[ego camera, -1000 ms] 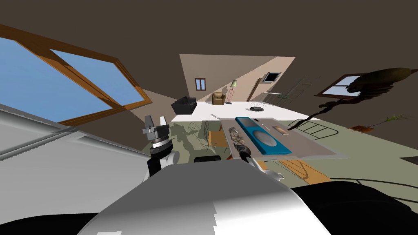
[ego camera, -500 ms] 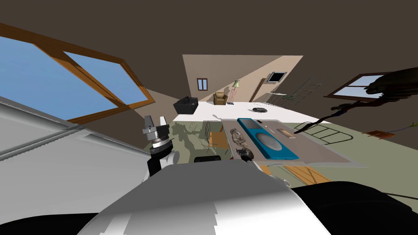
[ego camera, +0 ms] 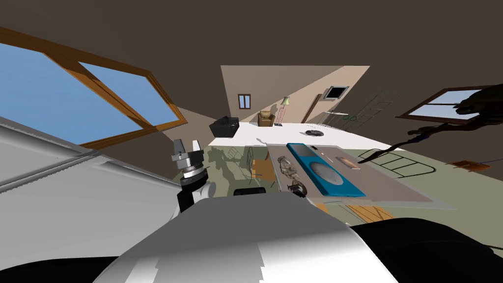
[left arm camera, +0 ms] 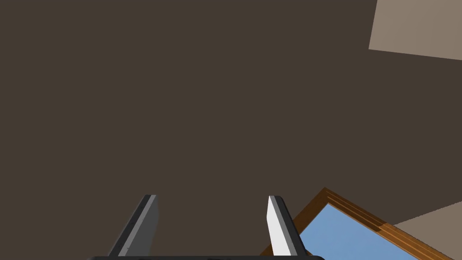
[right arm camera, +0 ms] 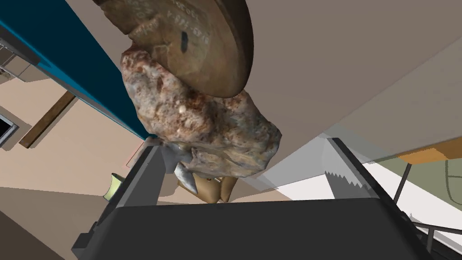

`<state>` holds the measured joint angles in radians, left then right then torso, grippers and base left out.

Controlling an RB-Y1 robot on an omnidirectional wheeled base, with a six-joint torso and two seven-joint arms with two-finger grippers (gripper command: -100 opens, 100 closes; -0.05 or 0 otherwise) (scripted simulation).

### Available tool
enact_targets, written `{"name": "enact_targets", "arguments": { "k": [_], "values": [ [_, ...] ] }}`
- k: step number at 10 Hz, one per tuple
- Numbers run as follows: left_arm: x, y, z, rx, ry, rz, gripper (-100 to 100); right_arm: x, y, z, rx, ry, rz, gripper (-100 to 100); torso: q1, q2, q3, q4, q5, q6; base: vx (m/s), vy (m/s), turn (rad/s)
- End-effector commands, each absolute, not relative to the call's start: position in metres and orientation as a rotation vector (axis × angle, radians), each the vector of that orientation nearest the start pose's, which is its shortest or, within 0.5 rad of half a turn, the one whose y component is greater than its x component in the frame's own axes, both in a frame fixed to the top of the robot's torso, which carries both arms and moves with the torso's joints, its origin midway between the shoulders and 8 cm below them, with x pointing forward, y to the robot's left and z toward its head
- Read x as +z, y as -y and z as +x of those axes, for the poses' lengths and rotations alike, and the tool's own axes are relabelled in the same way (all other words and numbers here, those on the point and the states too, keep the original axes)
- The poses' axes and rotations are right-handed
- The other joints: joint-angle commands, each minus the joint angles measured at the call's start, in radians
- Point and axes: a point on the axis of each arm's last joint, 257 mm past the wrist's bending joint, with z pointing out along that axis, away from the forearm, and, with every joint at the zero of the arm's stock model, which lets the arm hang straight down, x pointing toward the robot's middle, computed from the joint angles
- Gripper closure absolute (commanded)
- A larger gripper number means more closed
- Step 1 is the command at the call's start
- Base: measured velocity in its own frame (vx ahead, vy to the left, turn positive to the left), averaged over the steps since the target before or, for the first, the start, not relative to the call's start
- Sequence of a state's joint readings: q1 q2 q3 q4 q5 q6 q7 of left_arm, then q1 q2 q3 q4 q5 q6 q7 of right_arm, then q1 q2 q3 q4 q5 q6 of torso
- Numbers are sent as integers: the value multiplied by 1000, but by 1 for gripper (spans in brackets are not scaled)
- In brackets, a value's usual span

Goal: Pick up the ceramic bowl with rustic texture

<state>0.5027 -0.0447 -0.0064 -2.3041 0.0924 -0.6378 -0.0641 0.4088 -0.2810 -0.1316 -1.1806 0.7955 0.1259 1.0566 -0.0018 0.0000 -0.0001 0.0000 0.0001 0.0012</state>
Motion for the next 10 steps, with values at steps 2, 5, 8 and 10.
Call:
{"name": "enact_targets", "arguments": {
  "k": [2,5,8,10],
  "values": [
    [58,-291,310,-1326,-416,-598,0,-552,507,199,-787,-2481,-410,-100,-1,0,0,0,0,0,46,-33,26],
    [58,-291,310,-1326,-416,-598,0,-568,512,170,-832,-2543,-536,-100,-1,0,0,0,0,0,35,-33,4],
    [58,-291,310,-1326,-416,-598,0,-569,512,165,-832,-2550,-545,0,1,1,1,0,0,0,11,-10,-2],
    [58,-291,310,-1327,-416,-598,0,-575,505,185,-841,-2554,-531,-100,0,3,2,1,0,0,-56,-43,41]
  ]
}}
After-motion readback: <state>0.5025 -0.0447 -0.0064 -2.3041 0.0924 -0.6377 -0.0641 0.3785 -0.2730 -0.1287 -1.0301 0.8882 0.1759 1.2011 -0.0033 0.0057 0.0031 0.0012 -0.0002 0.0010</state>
